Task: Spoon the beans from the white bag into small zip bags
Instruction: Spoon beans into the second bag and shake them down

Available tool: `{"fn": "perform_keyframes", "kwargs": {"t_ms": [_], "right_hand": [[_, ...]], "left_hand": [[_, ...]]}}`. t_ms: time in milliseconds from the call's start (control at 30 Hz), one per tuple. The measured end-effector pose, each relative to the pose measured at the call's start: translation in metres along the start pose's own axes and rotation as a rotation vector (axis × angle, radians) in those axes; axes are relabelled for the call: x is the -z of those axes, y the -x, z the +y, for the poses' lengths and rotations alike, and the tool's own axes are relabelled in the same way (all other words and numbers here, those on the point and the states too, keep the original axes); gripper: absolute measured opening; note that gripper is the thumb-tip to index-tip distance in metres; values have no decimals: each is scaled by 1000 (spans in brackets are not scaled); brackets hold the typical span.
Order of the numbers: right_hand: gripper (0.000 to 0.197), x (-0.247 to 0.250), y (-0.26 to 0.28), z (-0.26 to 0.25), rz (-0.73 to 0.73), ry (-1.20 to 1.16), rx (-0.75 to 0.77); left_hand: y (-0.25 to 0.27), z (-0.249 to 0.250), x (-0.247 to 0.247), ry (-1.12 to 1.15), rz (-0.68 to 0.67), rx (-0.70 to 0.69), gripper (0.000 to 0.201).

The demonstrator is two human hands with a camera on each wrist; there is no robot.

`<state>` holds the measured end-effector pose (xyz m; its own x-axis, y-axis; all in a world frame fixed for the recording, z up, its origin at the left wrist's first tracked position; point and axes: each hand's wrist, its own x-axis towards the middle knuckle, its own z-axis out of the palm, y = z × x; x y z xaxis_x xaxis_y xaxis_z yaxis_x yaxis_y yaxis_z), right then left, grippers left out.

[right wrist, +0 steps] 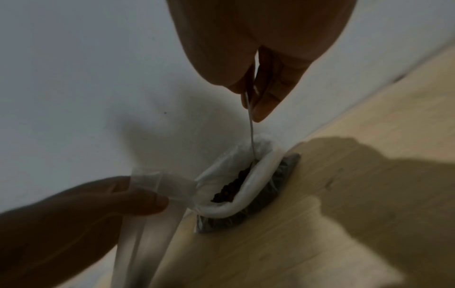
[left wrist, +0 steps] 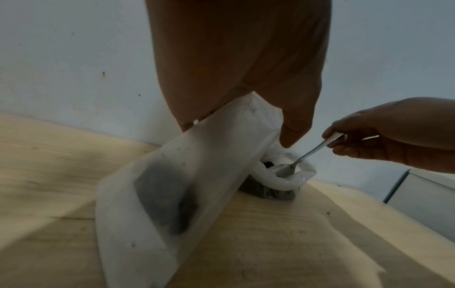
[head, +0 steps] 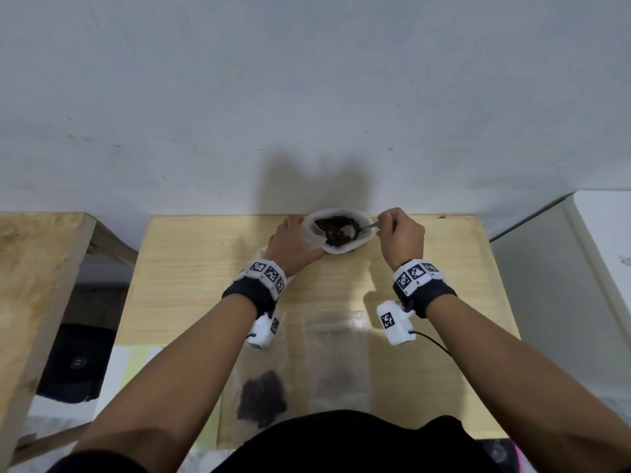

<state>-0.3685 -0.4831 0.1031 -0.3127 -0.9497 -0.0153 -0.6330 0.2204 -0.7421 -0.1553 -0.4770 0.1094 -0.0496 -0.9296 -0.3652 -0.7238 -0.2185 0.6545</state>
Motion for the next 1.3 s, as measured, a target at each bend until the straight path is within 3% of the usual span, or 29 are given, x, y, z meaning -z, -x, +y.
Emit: {"fn": "perform_keyframes", "kwargs": {"t_ms": [133, 367, 667, 833, 1000, 1300], "right_hand": [[29, -12, -7, 4, -62, -110, -204], [24, -35, -8, 5, -200, -179, -349], [20, -21, -10, 16, -183, -492, -499], [26, -8, 0, 13, -77, -554, -488], [21, 5, 6, 0, -11, -653, -497], [20, 22, 6, -23, 2, -637, -322]], "left_hand": [[0, 0, 1, 39, -23, 14, 84], [0, -2, 5, 93, -33, -6, 91], [2, -2, 8, 80, 25, -51, 72], [5, -7, 6, 64, 50, -75, 74], [6, -9, 5, 49, 74, -88, 74], [4, -12, 3, -11, 122, -113, 79]]}}
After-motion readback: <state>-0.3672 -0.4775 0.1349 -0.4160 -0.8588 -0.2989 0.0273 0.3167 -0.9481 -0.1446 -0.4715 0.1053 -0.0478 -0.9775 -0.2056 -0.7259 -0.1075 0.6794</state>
